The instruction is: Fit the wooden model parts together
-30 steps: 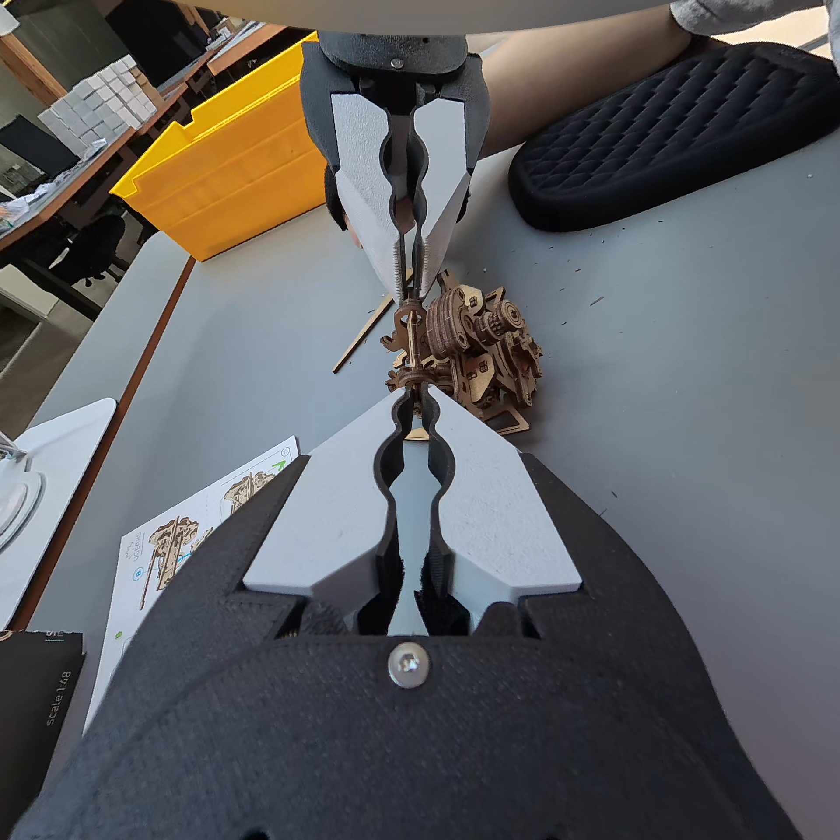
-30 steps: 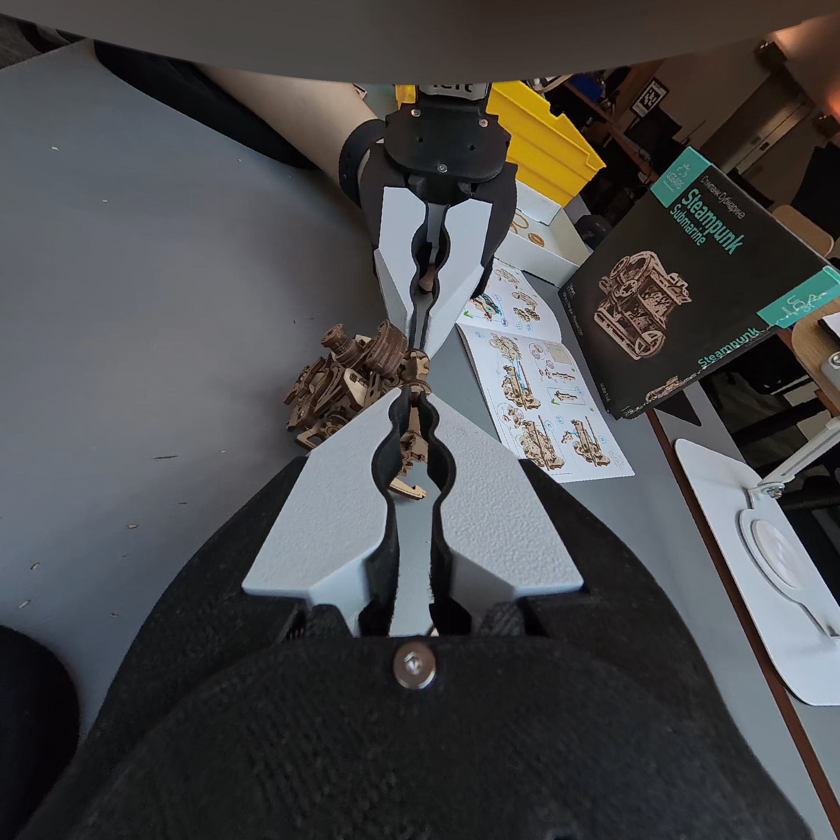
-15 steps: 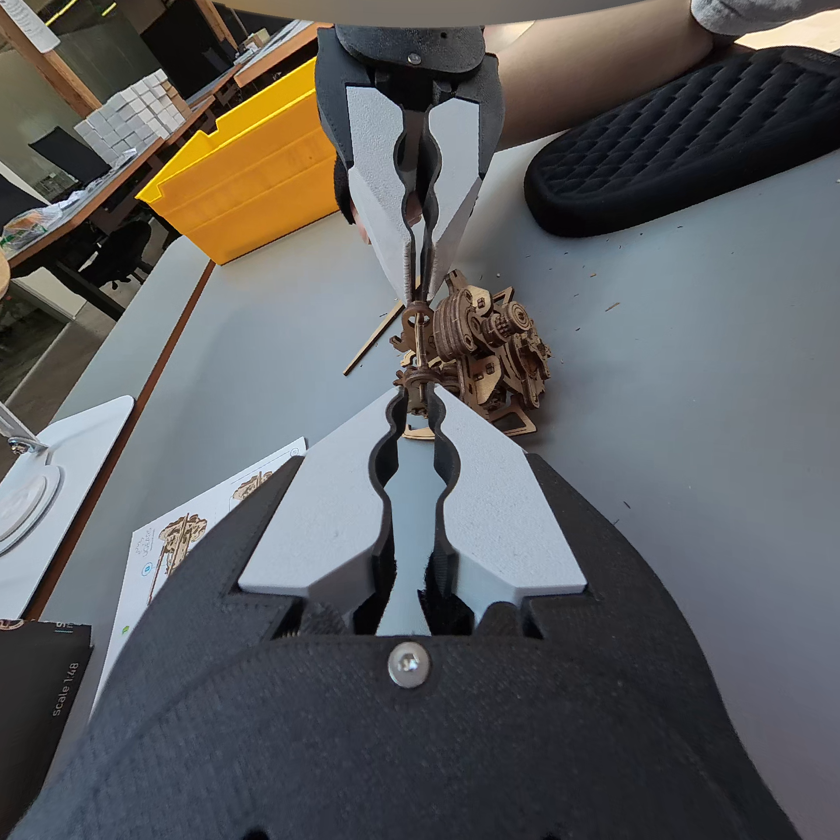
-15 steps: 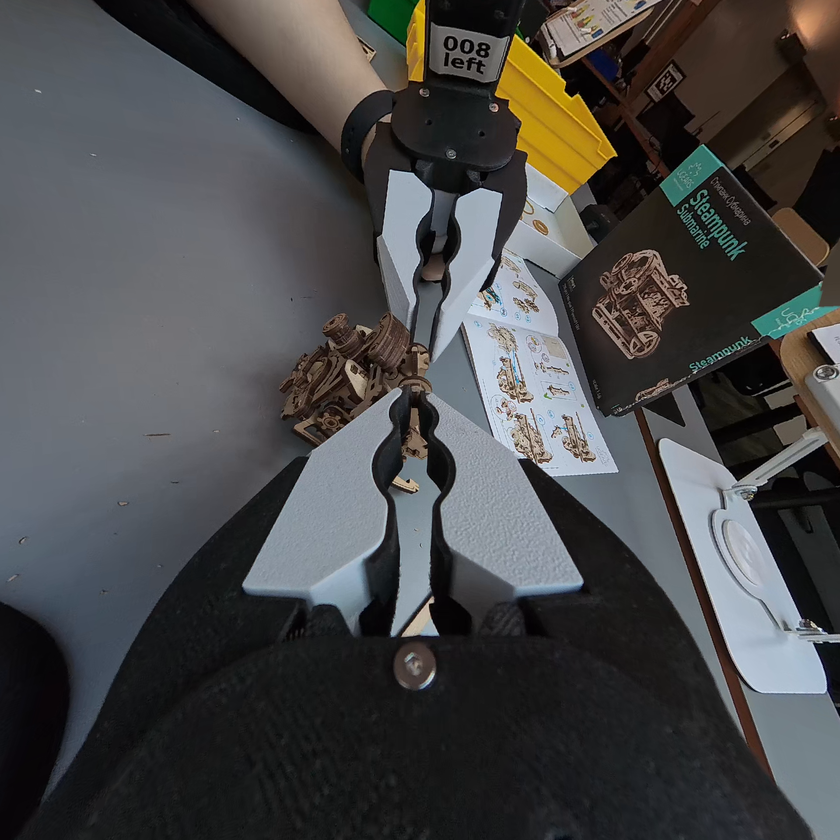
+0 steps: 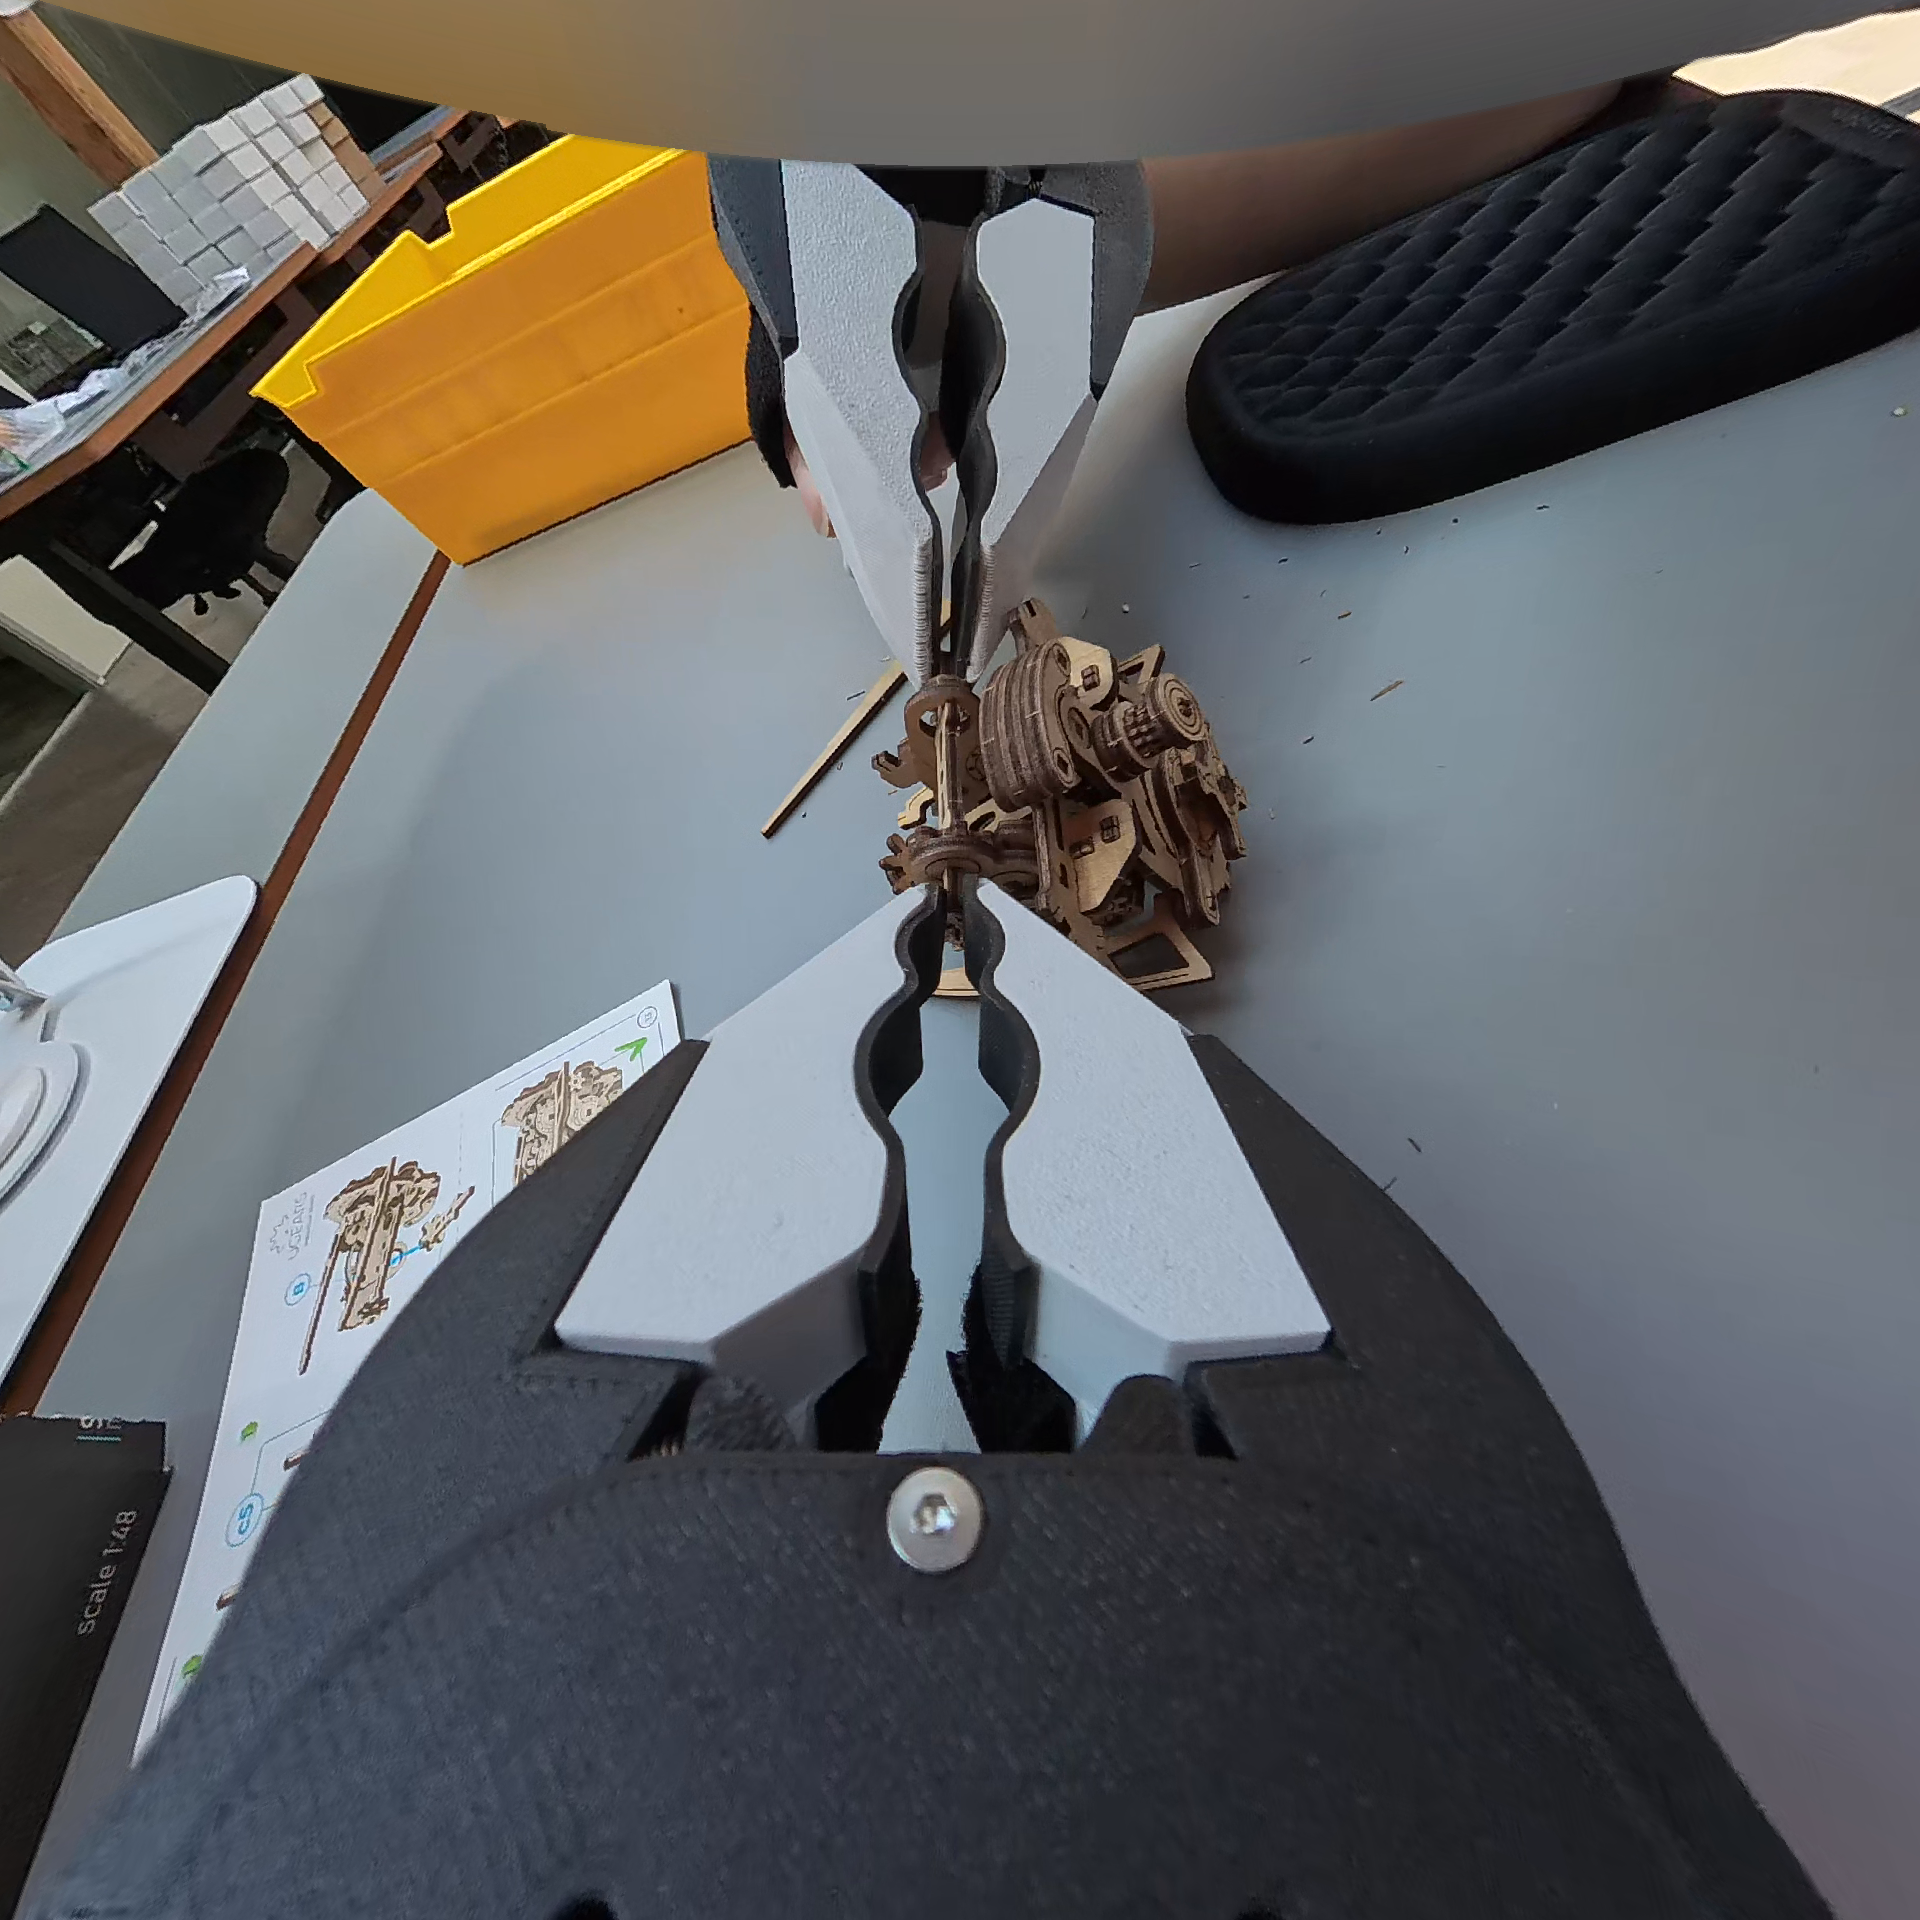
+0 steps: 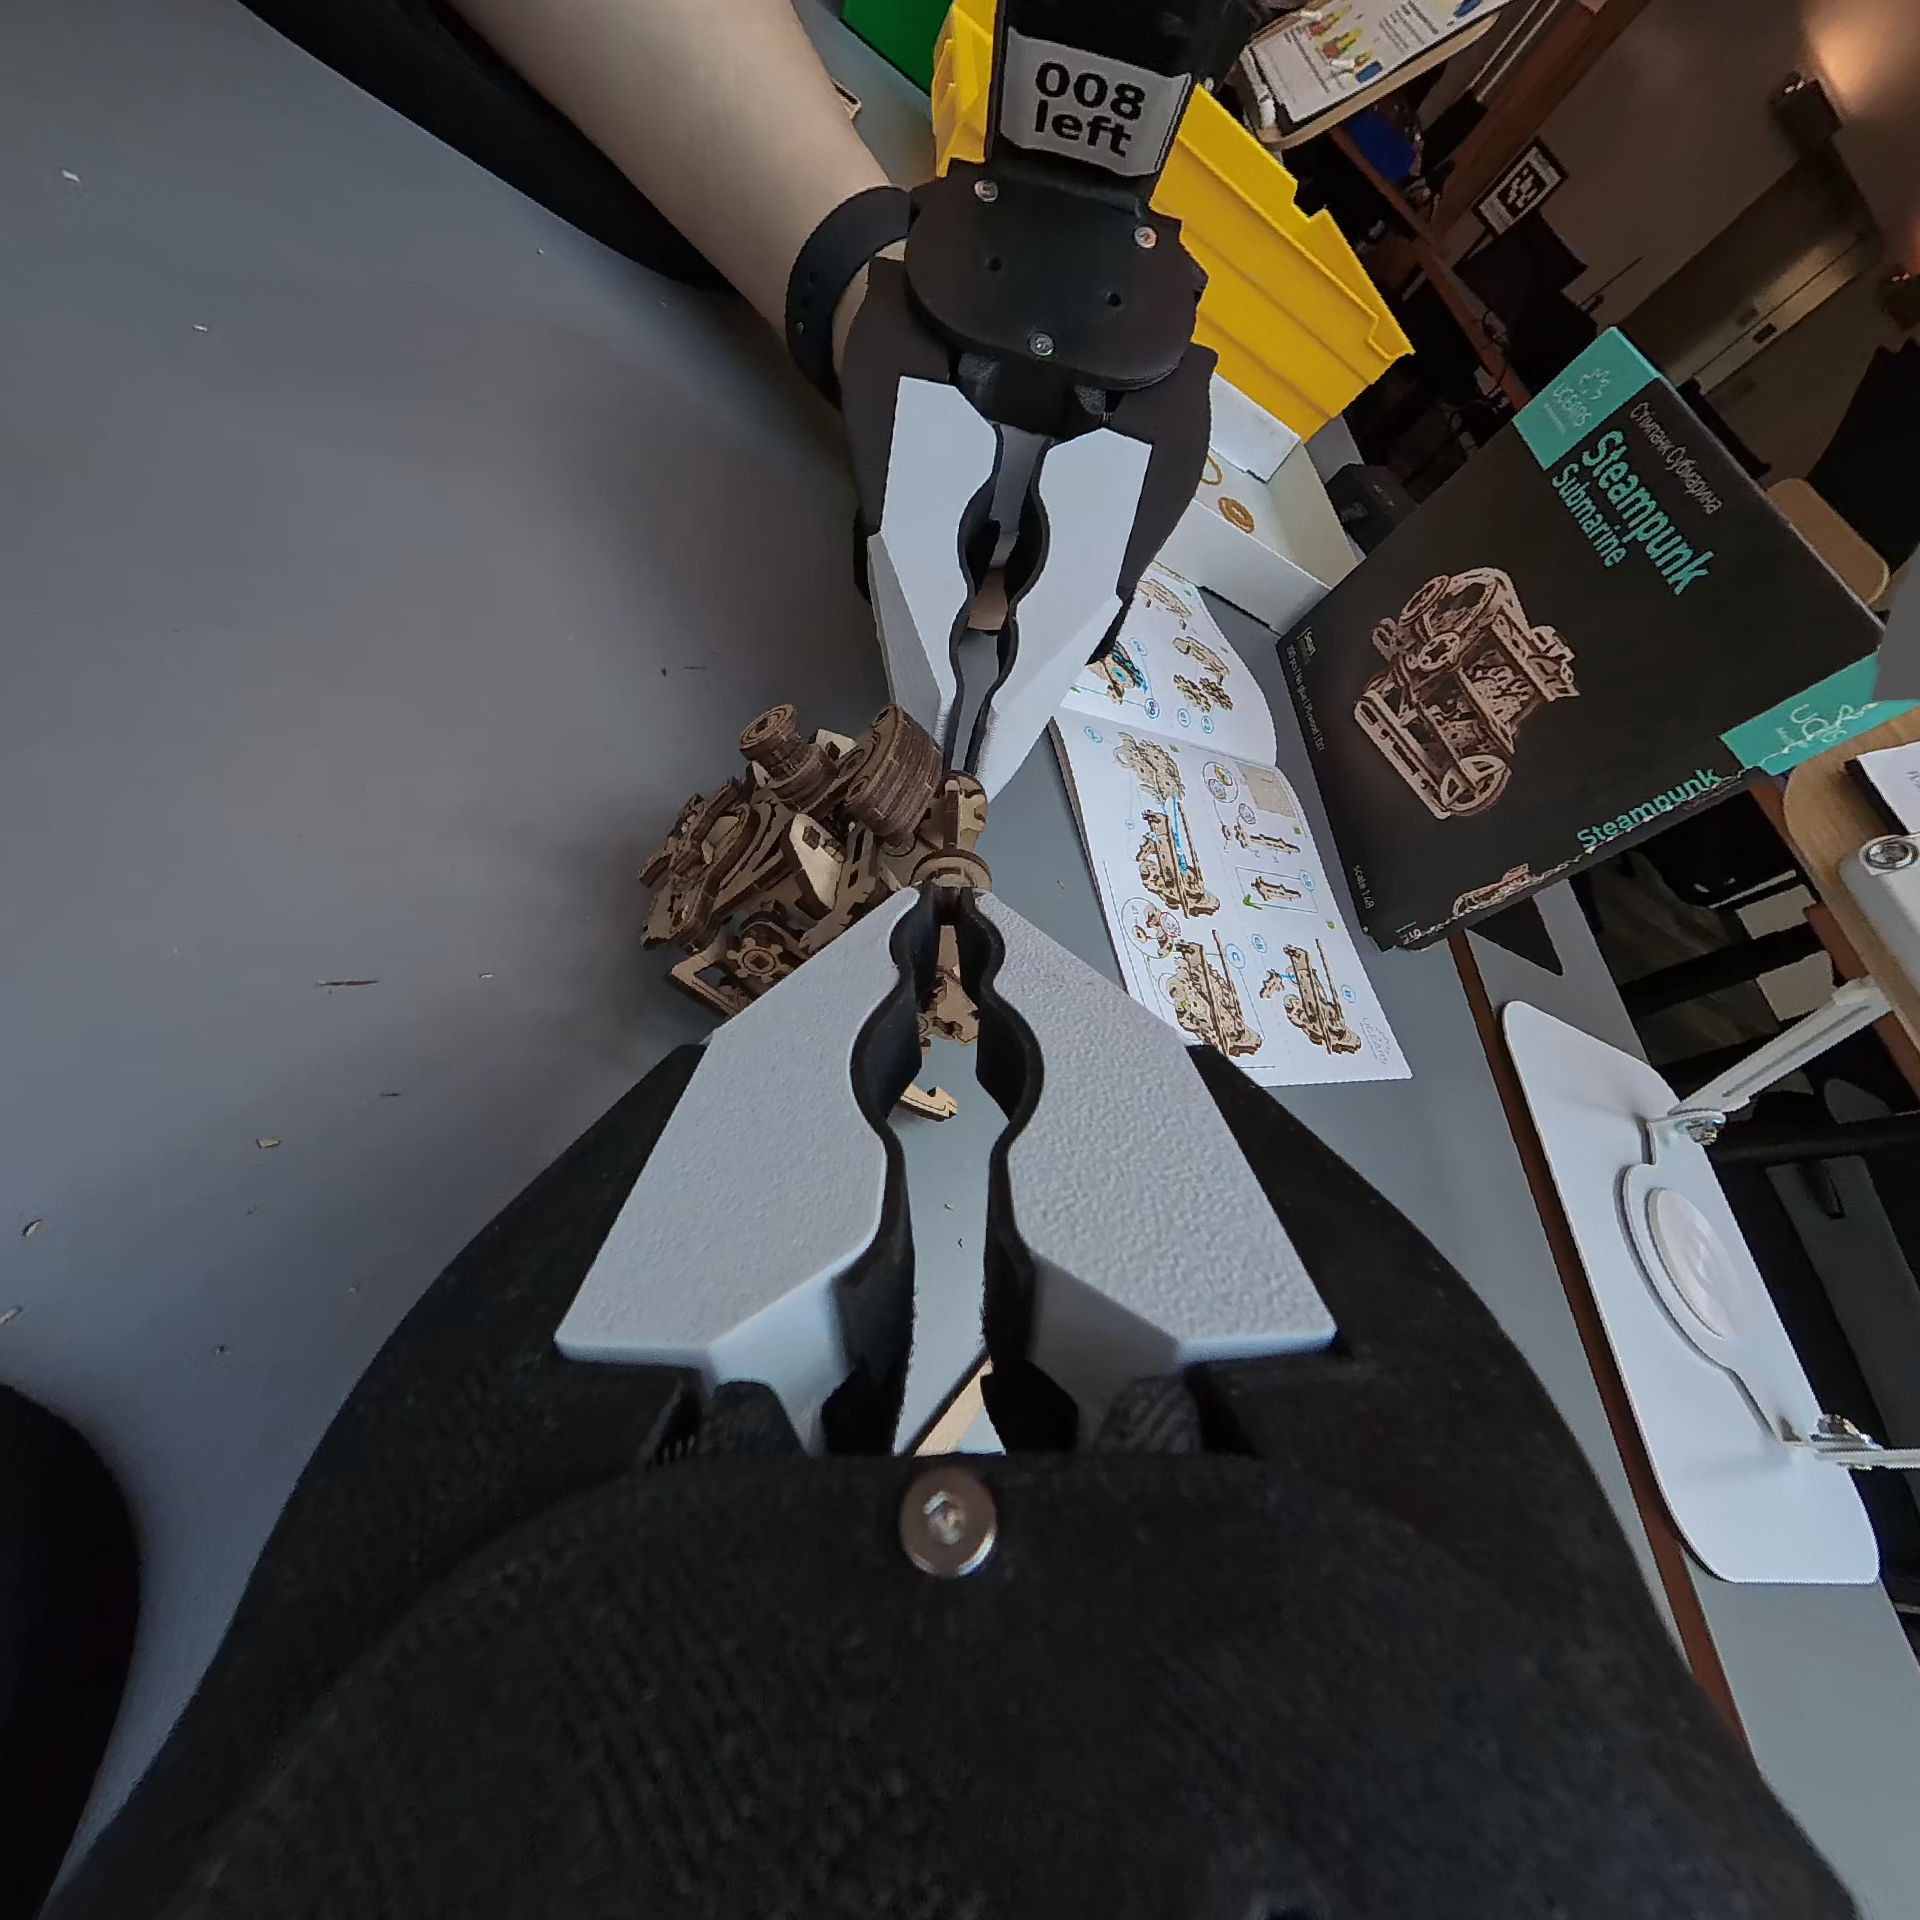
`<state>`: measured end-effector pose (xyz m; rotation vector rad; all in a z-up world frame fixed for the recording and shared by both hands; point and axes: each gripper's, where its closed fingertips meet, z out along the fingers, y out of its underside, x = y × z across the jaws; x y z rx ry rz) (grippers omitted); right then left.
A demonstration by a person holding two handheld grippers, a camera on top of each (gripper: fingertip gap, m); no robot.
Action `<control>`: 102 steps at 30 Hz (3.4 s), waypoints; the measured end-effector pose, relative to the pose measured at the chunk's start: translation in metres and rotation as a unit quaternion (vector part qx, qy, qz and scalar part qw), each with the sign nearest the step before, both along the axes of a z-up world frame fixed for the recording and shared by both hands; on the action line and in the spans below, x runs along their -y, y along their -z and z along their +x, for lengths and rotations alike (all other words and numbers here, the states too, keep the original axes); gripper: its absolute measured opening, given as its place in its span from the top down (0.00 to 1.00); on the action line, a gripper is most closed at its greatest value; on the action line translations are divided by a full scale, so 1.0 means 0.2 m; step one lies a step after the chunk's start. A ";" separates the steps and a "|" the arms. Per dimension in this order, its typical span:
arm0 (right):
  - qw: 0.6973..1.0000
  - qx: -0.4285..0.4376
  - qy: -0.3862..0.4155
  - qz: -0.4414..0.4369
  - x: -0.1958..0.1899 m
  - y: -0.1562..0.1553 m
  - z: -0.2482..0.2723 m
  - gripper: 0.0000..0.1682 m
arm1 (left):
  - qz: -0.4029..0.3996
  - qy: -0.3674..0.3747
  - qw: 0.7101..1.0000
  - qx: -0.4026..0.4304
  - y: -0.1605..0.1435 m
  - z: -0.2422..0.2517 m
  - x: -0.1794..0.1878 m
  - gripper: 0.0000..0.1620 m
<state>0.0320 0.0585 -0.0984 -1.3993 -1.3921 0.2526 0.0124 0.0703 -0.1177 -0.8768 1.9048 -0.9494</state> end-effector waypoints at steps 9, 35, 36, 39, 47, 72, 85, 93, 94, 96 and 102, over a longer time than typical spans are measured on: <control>1.000 0.014 0.008 0.000 0.00 0.00 0.01 1.00 | 0.012 -0.014 1.000 -0.001 0.01 0.01 -0.01 1.00; 0.998 0.014 0.019 -0.060 0.01 0.00 0.00 1.00 | 0.013 -0.034 0.999 -0.026 0.04 0.03 0.00 1.00; 0.998 0.013 0.020 -0.062 0.01 0.00 0.00 1.00 | 0.012 -0.036 0.999 -0.026 0.05 0.03 0.00 1.00; 0.997 0.015 0.021 -0.068 0.01 0.00 0.00 1.00 | 0.012 -0.039 0.999 -0.028 0.05 0.04 0.00 1.00; 0.996 0.026 0.028 -0.078 0.01 0.00 0.00 1.00 | 0.003 -0.044 0.998 -0.033 0.05 0.04 0.01 1.00; 0.994 0.057 -0.013 -0.093 0.04 -0.01 0.03 0.99 | 0.018 -0.004 1.000 -0.020 0.02 0.04 0.03 1.00; 0.994 0.053 -0.017 -0.097 0.05 0.02 0.03 1.00 | 0.022 0.002 0.999 -0.028 0.03 0.04 0.04 1.00; 0.994 0.039 -0.020 -0.105 0.05 0.01 0.04 1.00 | 0.013 0.001 1.000 -0.026 0.03 0.04 0.04 1.00; 0.993 0.038 -0.021 -0.107 0.05 0.02 0.04 1.00 | 0.011 0.001 1.000 -0.025 0.03 0.04 0.04 1.00; 0.994 0.035 -0.021 -0.104 0.05 0.02 0.04 1.00 | 0.008 0.000 1.000 -0.025 0.03 0.04 0.04 1.00; 0.994 0.032 -0.020 -0.106 0.05 0.00 0.04 1.00 | 0.006 -0.001 1.000 -0.024 0.03 0.04 0.04 1.00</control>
